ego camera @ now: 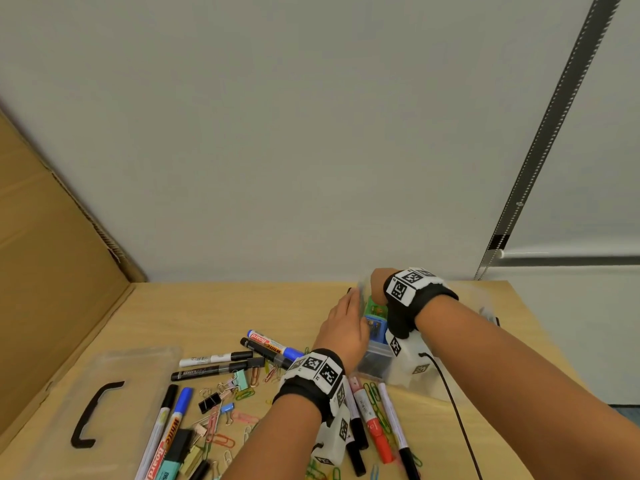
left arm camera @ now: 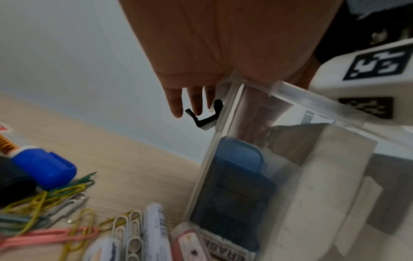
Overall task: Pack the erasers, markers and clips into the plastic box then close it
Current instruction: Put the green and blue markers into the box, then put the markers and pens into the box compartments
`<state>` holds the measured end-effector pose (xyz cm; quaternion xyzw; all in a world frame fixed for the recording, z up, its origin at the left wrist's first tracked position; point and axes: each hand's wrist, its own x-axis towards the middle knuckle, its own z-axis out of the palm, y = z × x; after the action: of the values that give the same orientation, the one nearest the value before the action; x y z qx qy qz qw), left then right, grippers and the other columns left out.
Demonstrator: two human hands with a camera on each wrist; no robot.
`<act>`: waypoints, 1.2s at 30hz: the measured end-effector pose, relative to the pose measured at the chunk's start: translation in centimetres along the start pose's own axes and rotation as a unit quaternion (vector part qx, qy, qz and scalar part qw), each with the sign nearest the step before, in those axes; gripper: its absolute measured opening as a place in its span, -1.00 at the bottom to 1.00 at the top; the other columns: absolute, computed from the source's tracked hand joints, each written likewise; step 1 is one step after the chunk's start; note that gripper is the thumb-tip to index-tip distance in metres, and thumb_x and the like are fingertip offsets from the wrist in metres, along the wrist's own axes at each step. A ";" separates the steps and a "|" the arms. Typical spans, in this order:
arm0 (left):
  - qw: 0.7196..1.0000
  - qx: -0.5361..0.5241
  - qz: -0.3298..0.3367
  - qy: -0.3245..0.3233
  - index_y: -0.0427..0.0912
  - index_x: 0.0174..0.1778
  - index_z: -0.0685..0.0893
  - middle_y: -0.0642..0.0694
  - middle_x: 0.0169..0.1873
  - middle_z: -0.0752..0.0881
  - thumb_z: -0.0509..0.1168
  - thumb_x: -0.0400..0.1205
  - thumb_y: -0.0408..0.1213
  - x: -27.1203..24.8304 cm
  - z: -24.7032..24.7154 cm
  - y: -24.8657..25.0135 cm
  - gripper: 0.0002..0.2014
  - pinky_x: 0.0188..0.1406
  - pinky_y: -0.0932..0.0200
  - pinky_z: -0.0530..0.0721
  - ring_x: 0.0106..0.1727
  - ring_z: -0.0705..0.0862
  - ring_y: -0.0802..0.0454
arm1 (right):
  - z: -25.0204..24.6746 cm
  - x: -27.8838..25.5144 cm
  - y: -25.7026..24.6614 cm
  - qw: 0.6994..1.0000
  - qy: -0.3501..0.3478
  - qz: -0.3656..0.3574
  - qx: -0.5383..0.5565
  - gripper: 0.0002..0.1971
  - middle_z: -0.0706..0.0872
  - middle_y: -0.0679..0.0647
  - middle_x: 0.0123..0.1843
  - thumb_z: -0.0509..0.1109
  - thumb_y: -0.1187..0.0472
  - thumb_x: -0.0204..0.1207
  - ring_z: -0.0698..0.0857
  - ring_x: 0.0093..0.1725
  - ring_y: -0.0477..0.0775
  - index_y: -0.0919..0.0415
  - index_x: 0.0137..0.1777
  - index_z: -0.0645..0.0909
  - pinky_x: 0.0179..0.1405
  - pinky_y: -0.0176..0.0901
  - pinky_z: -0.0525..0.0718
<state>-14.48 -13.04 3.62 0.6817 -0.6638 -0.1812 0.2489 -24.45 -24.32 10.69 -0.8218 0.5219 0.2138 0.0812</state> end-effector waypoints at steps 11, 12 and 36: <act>0.999 0.015 -0.012 0.044 -0.05 0.64 0.06 -0.02 0.58 0.12 0.01 0.72 0.02 -1.8 -1.9 0.5 -0.42 0.54 -0.07 0.32 0.57 0.16 -0.05 | 1.5 -7.4 1.0 0.902 0.263 -0.026 0.340 -0.73 0.72 0.12 0.13 0.21 0.26 0.60 0.70 0.04 0.10 0.17 0.24 0.61 0.09 -0.08 0.66; 0.998 -0.003 -0.011 0.065 -0.04 0.63 0.10 0.00 0.56 0.15 0.03 0.72 0.01 -2.6 -2.5 0.4 -0.44 0.54 -0.03 0.31 0.55 0.17 -0.01 | 2.2 -8.5 1.1 0.886 0.294 -0.041 0.356 -0.77 0.73 0.06 0.03 0.21 0.24 0.61 0.71 -0.09 0.04 0.13 0.19 0.61 0.00 -0.08 0.69; 0.921 0.274 0.078 -0.265 -0.11 0.20 0.58 -0.13 0.21 0.48 0.18 0.56 -0.53 -9.8 0.9 -2.6 -0.65 0.00 -0.07 0.58 0.14 0.59 -0.19 | 18.1 -14.4 -1.8 0.983 0.009 0.004 0.185 -0.74 0.48 -0.06 -0.15 0.18 -0.09 0.58 0.54 -0.12 0.03 0.06 0.11 0.40 -0.13 -0.16 0.50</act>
<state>-13.41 -3.41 0.52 0.5962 -0.7804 -0.1462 -0.1187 -32.87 -5.22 0.65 -0.7921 0.5567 0.1067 0.2266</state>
